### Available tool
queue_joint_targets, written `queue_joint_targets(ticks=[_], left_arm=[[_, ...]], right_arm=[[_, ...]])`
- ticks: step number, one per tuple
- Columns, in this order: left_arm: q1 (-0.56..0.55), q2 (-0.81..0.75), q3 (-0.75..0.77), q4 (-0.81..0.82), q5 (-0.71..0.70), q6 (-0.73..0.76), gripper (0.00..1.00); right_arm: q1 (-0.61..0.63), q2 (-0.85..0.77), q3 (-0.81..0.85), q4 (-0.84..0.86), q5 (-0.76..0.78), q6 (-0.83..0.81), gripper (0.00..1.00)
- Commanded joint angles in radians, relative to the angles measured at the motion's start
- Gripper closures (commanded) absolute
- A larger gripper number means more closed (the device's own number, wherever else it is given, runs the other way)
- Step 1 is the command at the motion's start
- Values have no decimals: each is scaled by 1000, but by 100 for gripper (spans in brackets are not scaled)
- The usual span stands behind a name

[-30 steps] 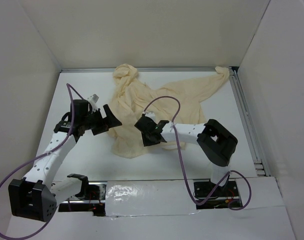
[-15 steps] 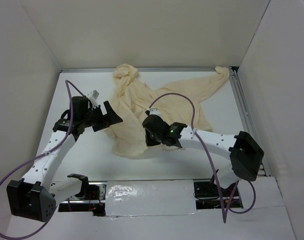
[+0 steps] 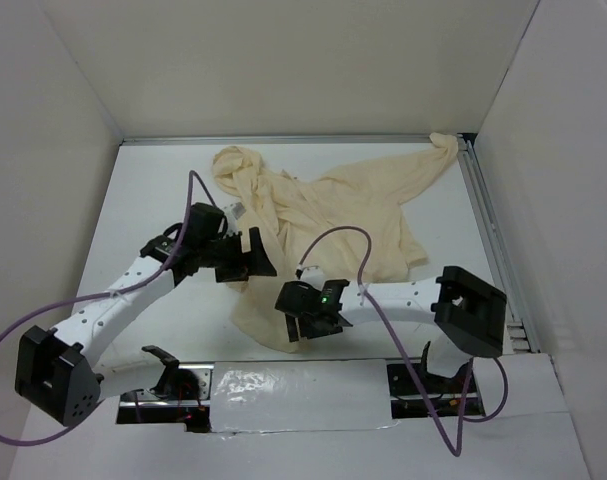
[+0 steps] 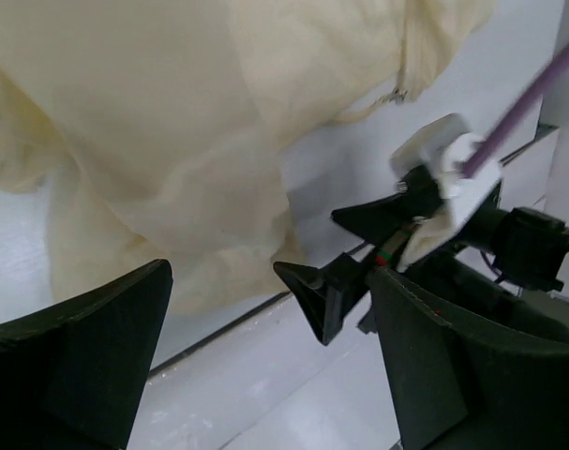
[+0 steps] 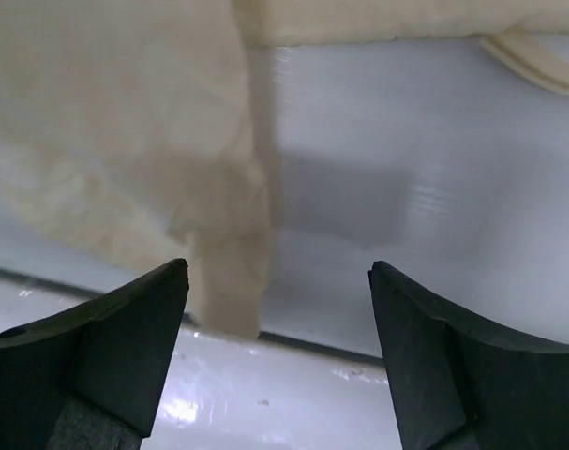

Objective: Zip up the jacket

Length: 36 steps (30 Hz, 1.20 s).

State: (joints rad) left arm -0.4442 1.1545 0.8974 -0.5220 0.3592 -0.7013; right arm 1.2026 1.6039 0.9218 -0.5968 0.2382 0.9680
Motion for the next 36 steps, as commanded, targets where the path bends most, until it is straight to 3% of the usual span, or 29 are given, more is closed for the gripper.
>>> queue_joint_targets(ticks=[1,7,13,17,24,30,36], left_arm=[[-66,7,46,-42,-37,-41,1],[-237,27,35,-67,-48,-87,1],[-385,166,109,-130,-82,-136,1],[-455,356,214,-187,-91,-168,1],[-533,672,435,-438,-160,-262,1],[-556,798,523,-472,-177,-316,1],[-571,912,604,-578,-235,-380,14]], right_arm=[[12,-137,40,-54,110,38,14],[-87,-450,-128,-29,110,58,9],[-357,-671,-241,-40,73,31,0],[-483,-705,-245,-73,81,21,0],[-629,-762,-305,-58,52,6,0],[-692,-785,-331,-38,41,-35,0],[-707,-782,-350,-20,41,-63,0]])
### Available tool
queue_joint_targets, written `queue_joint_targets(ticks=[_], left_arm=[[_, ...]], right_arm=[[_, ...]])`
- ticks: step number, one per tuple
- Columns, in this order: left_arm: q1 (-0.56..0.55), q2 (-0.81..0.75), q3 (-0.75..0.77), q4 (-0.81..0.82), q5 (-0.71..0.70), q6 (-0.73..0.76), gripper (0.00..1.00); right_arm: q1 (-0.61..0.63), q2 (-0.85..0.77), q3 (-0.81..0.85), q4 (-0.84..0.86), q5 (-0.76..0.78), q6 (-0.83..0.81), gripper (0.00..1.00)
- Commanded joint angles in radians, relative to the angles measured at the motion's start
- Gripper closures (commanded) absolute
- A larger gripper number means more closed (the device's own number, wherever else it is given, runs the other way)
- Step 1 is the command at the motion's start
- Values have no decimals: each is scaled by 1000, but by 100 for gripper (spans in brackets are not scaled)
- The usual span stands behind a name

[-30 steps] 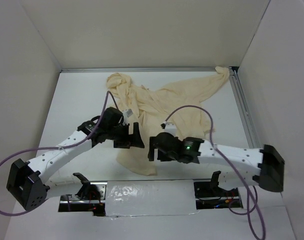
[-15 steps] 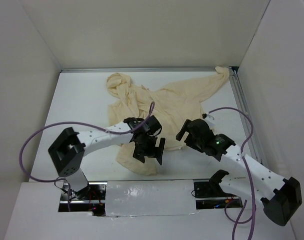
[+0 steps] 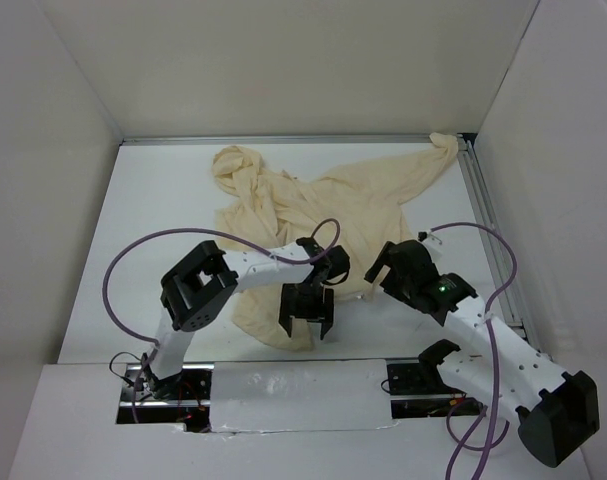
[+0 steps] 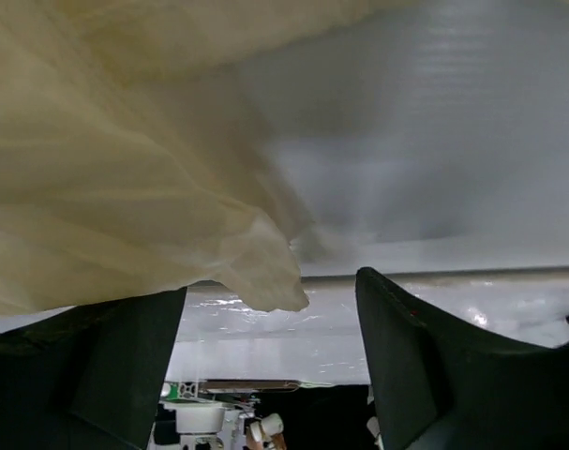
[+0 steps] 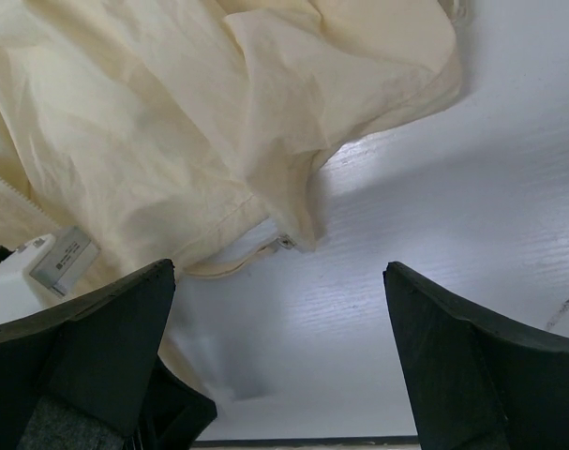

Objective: Zip up the jacket

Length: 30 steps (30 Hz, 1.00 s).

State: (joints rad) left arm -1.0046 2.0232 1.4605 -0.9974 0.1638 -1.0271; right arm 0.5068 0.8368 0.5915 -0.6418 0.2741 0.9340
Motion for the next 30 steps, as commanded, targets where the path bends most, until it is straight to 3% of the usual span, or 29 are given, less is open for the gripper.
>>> queue_joint_targets(ticks=[1,2,3,6,7,10,17,20,22,23,24,27,29,30], left_arm=[[-14,48,44,-104,-43,-68,16],[-14,54,49,-113,-46,-73,28],[-17,61,50,-115,-55,-83,32],[-15,69,55,-130,-70,-96,60],[-17,68,54,-127,-69,-93,74],[-15,45,43,-109,-61,-82,100],[-15,-121,-61,109,28,70,100],[-15,-217,-153,281,55,108,100],[-15,-309,-292,553,124,169,100],[-15,-337,-293,554,158,170,100],[-14,-359,-358,679,178,183,100],[-15,-397,-428,814,227,174,100],[-17,-367,-424,801,224,168,92],[-17,-348,-398,774,209,161,74]], right_arm=[[-11,-15,-24,33,4,-29,0],[-16,-12,-31,36,4,-32,0],[-19,-10,-33,40,-4,-34,0],[-21,-10,-41,42,-7,-38,0],[-22,-11,-45,45,-7,-38,0],[-25,-16,-47,44,-4,-41,0],[-18,-36,-64,140,-116,-144,3],[5,-59,-84,189,-185,-198,3],[10,-62,-82,202,-181,-187,4],[10,-62,-82,202,-176,-187,4],[15,-58,-79,200,-173,-184,4],[25,-51,-76,197,-164,-166,4],[29,-53,-78,202,-161,-156,3],[35,-54,-78,200,-159,-152,3]])
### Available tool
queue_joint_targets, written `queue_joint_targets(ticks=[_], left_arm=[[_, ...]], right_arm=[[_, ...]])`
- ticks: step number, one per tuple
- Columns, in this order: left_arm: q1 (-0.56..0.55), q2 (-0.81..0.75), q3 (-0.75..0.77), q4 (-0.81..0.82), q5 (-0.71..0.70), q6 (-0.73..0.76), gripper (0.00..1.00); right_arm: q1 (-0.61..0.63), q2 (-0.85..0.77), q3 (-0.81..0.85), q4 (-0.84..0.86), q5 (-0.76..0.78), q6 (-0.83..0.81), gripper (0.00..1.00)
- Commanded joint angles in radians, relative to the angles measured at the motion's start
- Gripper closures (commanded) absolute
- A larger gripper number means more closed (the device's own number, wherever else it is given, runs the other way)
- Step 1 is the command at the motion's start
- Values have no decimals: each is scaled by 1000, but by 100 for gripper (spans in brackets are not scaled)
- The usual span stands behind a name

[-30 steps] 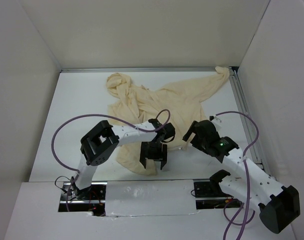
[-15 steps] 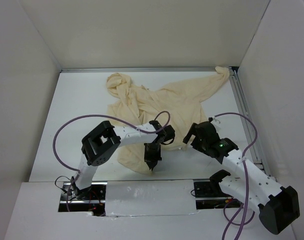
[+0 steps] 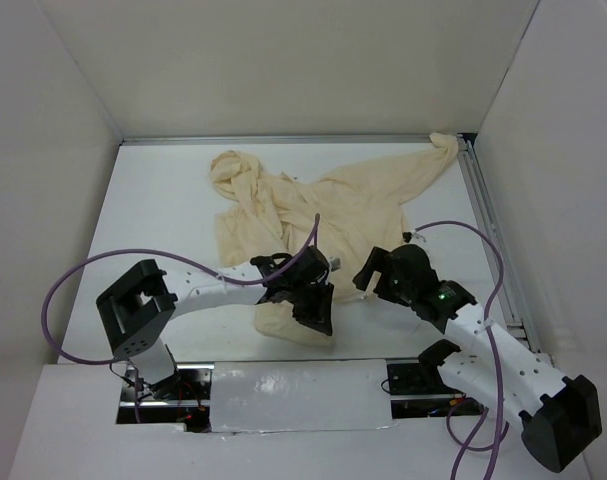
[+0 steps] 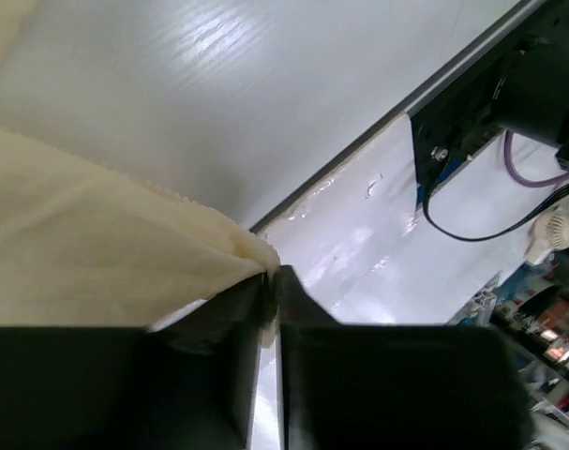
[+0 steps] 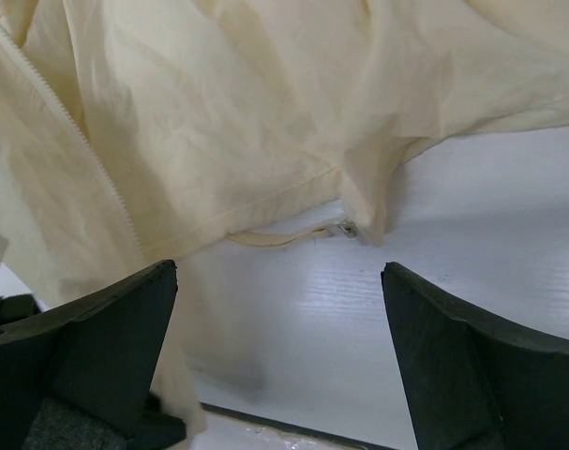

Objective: Zip up the jacket

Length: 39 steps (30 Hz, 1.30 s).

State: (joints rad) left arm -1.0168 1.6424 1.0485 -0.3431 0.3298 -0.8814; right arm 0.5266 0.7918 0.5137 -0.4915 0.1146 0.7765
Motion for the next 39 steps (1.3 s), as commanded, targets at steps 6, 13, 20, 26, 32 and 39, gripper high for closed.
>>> queue_joint_targets(ticks=[6,13,20,26,32,39], left_arm=[[-6,33,1,7,31,-1,24],[15,-122,-119,-98,-133,-66,1],[144,-177,-264,-39,-98,-54,4],[274,-162,-323,-42,-67,-47,7],[379,-219,-354,-62,-74,-19,7],[431,-224,-338,-109,-104,-21,8]], right_arm=[[45,1,16,28,17,14,3],[125,96,43,57,-1,4,3],[228,217,71,206,-180,-28,3],[341,369,132,283,-271,-57,2],[404,524,198,336,-322,-75,0],[392,748,267,432,-431,-69,0]])
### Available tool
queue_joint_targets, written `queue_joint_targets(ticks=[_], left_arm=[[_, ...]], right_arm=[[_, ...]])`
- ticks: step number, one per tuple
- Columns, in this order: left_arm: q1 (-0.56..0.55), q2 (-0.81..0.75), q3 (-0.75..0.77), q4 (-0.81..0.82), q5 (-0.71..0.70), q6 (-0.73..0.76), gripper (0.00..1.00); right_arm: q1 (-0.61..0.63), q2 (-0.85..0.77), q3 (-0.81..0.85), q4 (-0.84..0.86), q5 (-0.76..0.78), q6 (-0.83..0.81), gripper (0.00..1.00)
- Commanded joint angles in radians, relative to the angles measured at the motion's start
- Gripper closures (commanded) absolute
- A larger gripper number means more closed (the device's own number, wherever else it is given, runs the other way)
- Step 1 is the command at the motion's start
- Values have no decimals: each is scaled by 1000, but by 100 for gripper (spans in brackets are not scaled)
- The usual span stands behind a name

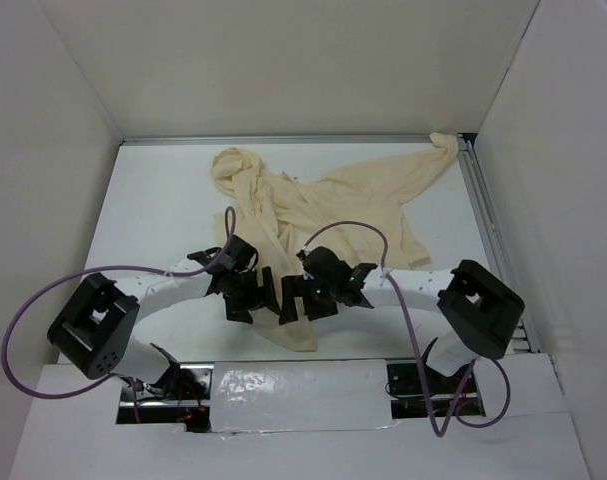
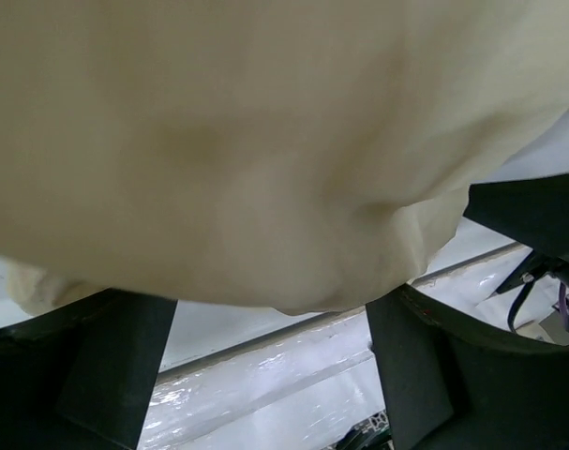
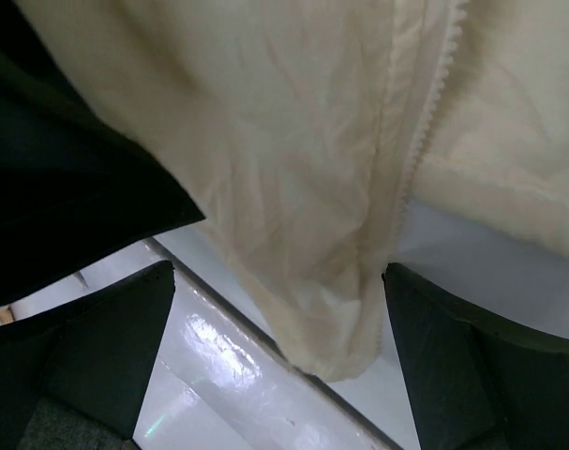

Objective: Zip up the jacket

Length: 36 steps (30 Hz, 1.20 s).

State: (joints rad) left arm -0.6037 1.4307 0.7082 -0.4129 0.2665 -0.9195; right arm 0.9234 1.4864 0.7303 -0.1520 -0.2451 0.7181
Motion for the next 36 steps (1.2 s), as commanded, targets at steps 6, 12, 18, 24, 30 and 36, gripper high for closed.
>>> queue_joint_targets(ticks=[6,12,18,24,30,36], left_arm=[[77,-36,-13,-66,-41,11,9],[154,-53,-10,-58,-46,51,8],[212,11,27,-7,-20,96,10],[281,106,83,71,40,139,10],[305,221,224,79,56,165,12],[318,133,153,97,73,168,10]], right_arm=[[-60,172,92,82,-62,7,0],[-81,201,144,13,73,14,0],[-138,254,271,-36,187,6,4],[-237,411,443,-124,264,-15,8],[-324,416,532,-119,302,-58,7],[-298,251,457,-97,299,-94,5]])
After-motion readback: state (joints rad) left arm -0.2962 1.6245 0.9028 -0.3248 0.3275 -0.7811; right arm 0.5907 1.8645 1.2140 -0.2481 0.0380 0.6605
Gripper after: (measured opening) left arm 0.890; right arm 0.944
